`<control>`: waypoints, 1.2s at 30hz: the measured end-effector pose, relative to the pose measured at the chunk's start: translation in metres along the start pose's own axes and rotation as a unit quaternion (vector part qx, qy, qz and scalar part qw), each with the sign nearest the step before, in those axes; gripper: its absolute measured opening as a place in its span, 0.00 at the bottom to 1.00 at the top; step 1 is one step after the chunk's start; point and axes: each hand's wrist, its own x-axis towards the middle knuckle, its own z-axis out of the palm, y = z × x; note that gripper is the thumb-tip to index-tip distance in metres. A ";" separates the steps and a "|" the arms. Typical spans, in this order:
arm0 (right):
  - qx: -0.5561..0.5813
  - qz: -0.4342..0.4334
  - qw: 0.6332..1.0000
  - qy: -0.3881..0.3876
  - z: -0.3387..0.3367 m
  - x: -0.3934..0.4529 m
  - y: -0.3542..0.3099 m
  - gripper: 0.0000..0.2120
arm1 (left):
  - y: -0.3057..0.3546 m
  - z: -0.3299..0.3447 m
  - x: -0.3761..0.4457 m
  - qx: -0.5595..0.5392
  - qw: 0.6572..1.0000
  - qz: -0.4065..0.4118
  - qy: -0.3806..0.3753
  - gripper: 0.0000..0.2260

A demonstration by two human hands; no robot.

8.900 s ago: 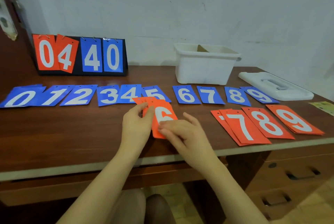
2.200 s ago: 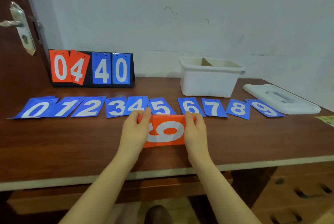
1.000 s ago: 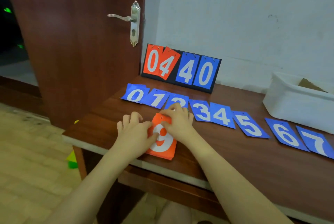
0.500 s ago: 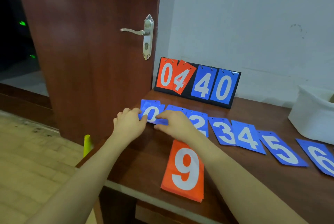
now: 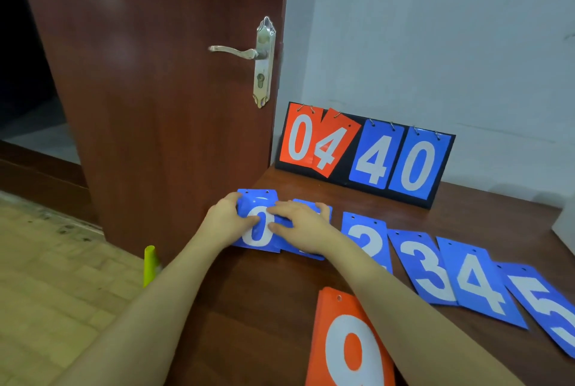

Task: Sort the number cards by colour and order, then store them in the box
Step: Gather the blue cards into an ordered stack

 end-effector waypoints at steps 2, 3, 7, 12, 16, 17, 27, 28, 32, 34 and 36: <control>0.013 -0.015 1.000 -0.003 0.000 0.002 0.001 0.18 | -0.003 -0.005 0.003 -0.030 0.999 0.012 0.020 0.27; 0.011 -0.020 1.000 0.000 0.000 0.003 0.001 0.19 | -0.004 -0.006 0.003 -0.025 0.999 0.025 0.034 0.26; -0.035 0.002 0.998 0.044 -0.004 -0.001 0.005 0.26 | -0.004 -0.006 0.002 0.008 0.993 0.088 0.076 0.24; 0.087 0.039 0.992 0.084 -0.027 -0.023 0.005 0.26 | 0.018 -0.018 -0.014 -0.105 0.965 0.173 0.165 0.22; 0.373 -0.008 0.918 0.136 -0.051 -0.048 -0.016 0.21 | 0.051 -0.026 -0.046 -0.206 0.934 0.224 0.186 0.23; 0.419 -0.029 0.894 0.158 -0.056 -0.056 -0.023 0.18 | 0.057 -0.024 -0.056 -0.216 0.929 0.238 0.185 0.23; 0.399 0.000 0.869 0.293 -0.058 -0.121 -0.038 0.05 | 0.069 0.008 -0.127 -0.245 0.929 0.216 0.176 0.23; 0.394 0.011 0.871 0.293 -0.061 -0.124 -0.035 0.06 | 0.070 0.010 -0.129 -0.252 0.929 0.214 0.168 0.23; 0.399 0.002 0.876 0.271 -0.067 -0.124 -0.019 0.03 | 0.074 0.012 -0.122 -0.213 0.938 0.231 0.147 0.14; 0.363 0.026 0.893 0.265 -0.067 -0.113 -0.002 0.06 | 0.071 0.009 -0.108 -0.167 0.942 0.207 0.207 0.14; 0.267 0.086 0.928 0.245 -0.062 -0.094 0.017 0.08 | 0.064 0.007 -0.089 -0.108 0.946 0.175 0.249 0.14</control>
